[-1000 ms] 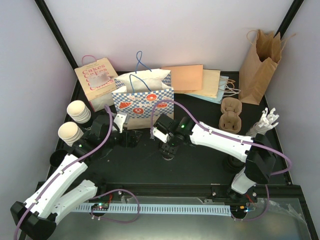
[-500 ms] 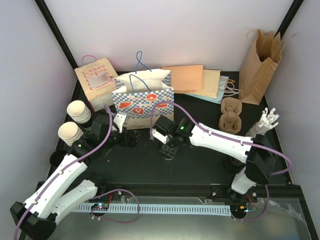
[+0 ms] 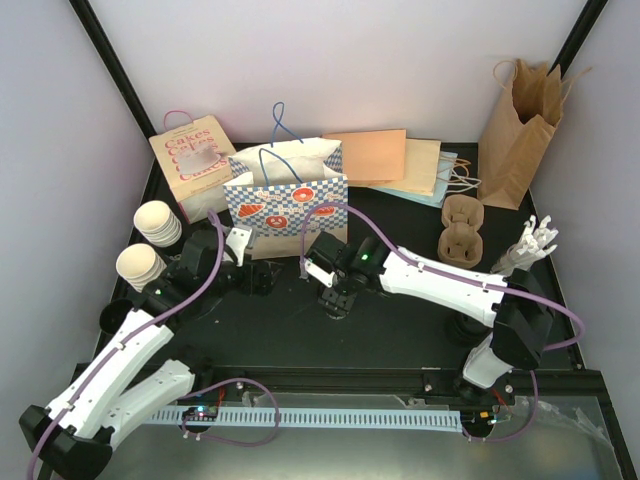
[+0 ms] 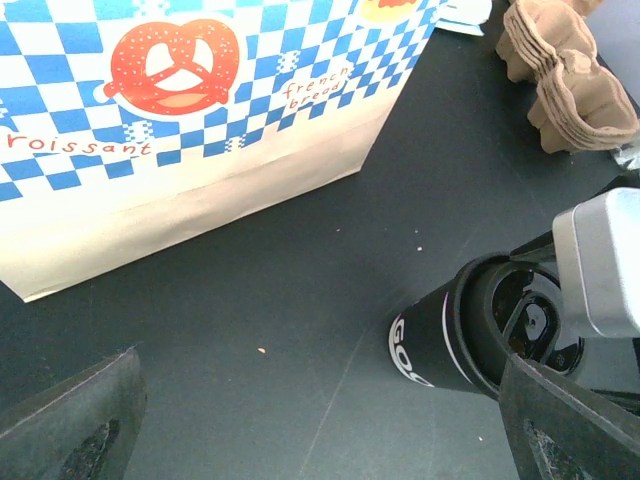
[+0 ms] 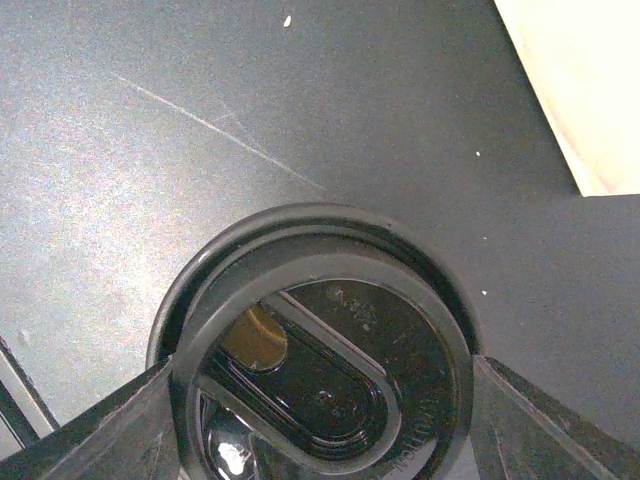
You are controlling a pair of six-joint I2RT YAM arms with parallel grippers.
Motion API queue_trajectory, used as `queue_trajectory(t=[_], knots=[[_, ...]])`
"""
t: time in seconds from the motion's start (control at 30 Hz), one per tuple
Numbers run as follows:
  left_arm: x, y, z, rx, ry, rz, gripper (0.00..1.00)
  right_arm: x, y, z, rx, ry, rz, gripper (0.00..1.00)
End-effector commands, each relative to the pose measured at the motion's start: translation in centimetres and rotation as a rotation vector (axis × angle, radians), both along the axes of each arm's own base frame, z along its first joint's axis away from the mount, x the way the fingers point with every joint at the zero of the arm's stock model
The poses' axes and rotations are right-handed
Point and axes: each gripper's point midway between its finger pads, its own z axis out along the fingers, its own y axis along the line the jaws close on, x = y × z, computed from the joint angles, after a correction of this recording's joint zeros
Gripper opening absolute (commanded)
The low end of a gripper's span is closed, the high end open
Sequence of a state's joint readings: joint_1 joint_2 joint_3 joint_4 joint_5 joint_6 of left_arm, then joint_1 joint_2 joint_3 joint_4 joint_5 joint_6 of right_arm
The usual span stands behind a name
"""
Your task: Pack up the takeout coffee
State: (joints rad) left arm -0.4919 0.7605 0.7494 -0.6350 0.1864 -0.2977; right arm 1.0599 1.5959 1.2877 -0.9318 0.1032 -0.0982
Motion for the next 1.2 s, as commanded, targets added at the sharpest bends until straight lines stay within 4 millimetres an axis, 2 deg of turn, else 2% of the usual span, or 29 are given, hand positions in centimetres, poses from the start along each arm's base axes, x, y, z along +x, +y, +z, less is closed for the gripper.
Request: queue_trajectory(t=[0.0,0.33,0.6,0.7,0.83,0.93,1.07,1.17], knots=[[0.2,0.4,2.5,-0.005,-0.06,0.01,0.99,0.5,-0.1,2.2,0.05,-0.06,-0.029,0.74],[0.5,1.4,5.4,0.028,-0.112,0.046,0.99,1.3,-1.2,4.3,0.096,-0.123,-0.092,0.74],[0.9,2.4,8.4,0.06,-0.138,0.088,0.99,1.7,-2.9,4.3,0.113,-0.101,-0.193,0.72],[1.6,3.1,10.3,0.095,-0.16,0.107,0.99,1.7,-3.8,4.2,0.124,-0.089,-0.236,0.71],[3.4,4.4,13.6,0.148,-0.192,0.154,0.98,1.6,-4.9,4.3,0.138,-0.085,-0.268,0.7],[5.3,4.7,15.3,0.171,-0.199,0.152,0.93,1.5,-5.7,4.7,0.147,-0.095,-0.285,0.7],[8.8,3.8,16.5,0.156,-0.169,0.125,0.82,1.5,-6.4,5.5,0.165,-0.1,-0.309,0.7],[11.6,2.8,16.9,0.131,-0.169,0.112,0.8,1.5,-7.1,6.2,0.186,-0.109,-0.337,0.7]])
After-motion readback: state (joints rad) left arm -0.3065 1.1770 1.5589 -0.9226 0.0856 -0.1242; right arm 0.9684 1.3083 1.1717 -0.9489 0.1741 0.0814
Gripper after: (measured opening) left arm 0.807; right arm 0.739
